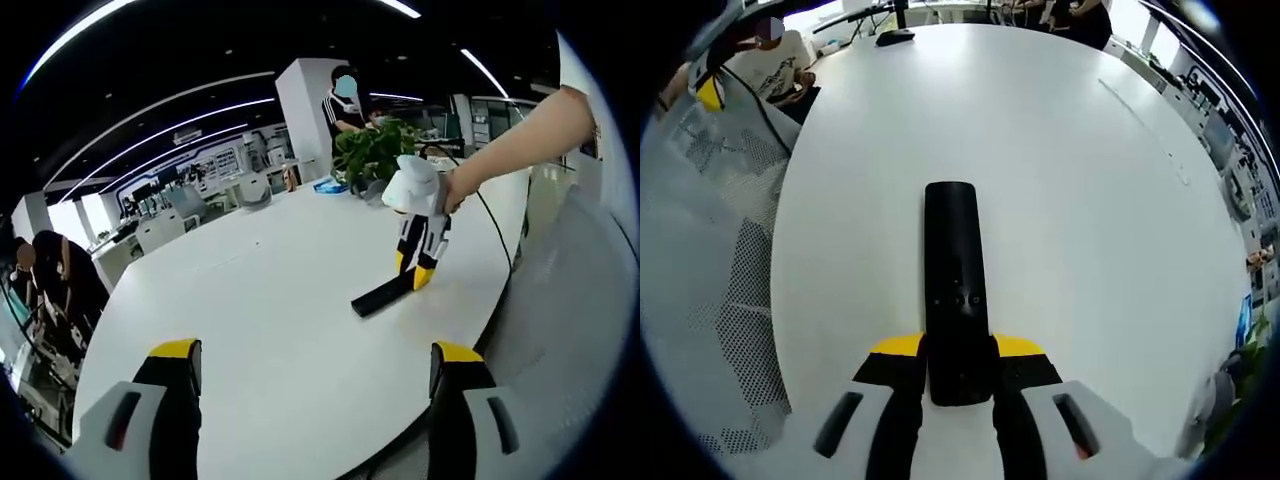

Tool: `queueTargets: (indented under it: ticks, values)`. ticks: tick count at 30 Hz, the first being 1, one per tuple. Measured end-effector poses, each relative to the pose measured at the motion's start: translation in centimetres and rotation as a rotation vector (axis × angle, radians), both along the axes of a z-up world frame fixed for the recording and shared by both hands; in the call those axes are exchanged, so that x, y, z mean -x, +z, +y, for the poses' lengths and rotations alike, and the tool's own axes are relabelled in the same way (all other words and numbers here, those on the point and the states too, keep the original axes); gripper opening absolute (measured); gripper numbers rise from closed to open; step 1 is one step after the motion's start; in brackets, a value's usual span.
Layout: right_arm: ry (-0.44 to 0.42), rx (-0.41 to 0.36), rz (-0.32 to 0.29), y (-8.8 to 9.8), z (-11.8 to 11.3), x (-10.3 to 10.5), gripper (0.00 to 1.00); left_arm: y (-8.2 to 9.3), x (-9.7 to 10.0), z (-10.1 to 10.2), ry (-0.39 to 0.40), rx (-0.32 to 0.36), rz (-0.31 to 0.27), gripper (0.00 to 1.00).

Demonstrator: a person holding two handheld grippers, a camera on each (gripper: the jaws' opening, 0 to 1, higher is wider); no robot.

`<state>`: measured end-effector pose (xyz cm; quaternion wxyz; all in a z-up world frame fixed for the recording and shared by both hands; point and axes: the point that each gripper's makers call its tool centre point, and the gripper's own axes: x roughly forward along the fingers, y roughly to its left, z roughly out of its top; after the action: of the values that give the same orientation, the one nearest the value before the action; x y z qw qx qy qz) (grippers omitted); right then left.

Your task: Press the specified remote control buttons in sequence, fully releasing each button before pressing the next.

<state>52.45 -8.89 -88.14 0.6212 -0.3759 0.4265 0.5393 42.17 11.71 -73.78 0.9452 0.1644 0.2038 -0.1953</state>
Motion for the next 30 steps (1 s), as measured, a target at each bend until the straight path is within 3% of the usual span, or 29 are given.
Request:
queueTargets:
  ticks: [30]
  values:
    - [0.04, 0.019, -0.001, 0.1, 0.6, -2.5, 0.24, -0.2, 0.0, -0.1, -0.001, -0.008, 0.012, 0.93]
